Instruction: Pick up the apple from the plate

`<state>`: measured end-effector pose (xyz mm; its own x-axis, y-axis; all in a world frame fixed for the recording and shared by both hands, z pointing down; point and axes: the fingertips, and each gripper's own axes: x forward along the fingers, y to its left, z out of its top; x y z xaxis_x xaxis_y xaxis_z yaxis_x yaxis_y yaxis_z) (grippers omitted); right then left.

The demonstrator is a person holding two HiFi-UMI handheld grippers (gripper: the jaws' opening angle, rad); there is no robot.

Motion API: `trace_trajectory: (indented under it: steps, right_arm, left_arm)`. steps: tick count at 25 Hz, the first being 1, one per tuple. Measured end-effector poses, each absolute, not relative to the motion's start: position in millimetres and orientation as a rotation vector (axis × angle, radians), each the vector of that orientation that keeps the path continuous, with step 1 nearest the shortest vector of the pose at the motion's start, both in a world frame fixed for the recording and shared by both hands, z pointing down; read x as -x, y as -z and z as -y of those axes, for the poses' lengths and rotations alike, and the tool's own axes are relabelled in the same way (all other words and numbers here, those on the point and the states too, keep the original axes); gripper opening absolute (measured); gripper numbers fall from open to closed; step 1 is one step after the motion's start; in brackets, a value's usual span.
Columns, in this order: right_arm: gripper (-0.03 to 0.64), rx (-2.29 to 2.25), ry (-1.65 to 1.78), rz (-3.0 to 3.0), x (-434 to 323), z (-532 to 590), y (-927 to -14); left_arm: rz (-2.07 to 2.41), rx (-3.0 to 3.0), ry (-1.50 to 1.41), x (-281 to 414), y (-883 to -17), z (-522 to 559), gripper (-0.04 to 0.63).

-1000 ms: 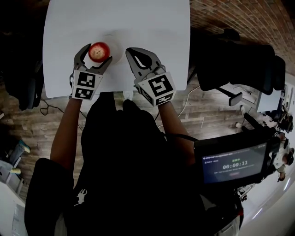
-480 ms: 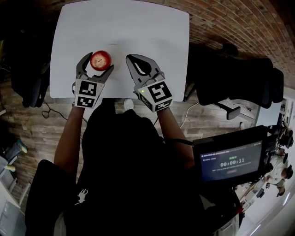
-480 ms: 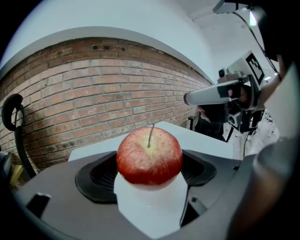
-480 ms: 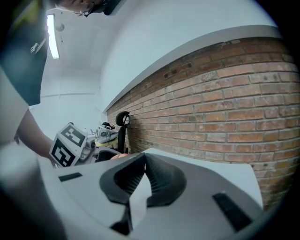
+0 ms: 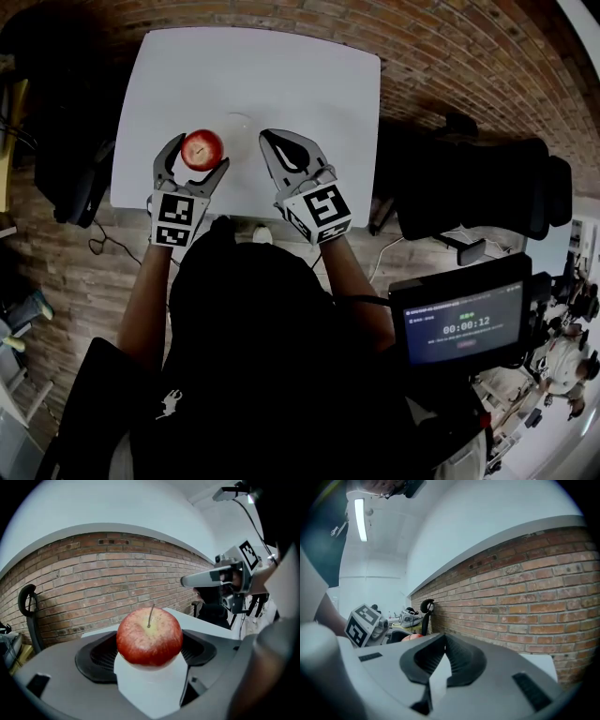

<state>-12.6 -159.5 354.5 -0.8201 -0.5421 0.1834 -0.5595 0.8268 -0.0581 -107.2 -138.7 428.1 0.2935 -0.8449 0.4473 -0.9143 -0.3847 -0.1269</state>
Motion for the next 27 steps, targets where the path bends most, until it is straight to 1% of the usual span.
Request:
trace_trajectory:
  steps: [13, 27]
  right_arm:
    - [0.003, -0.908, -0.126, 2.847, -5, 148, -346]
    - [0.003, -0.946, -0.098, 2.816, -12, 153, -342]
  left_arm:
    - [1.707, -2.397, -0.606, 108, -399, 120, 0.408]
    - [1.684, -2.412, -0.620, 103, -398, 126, 0.408]
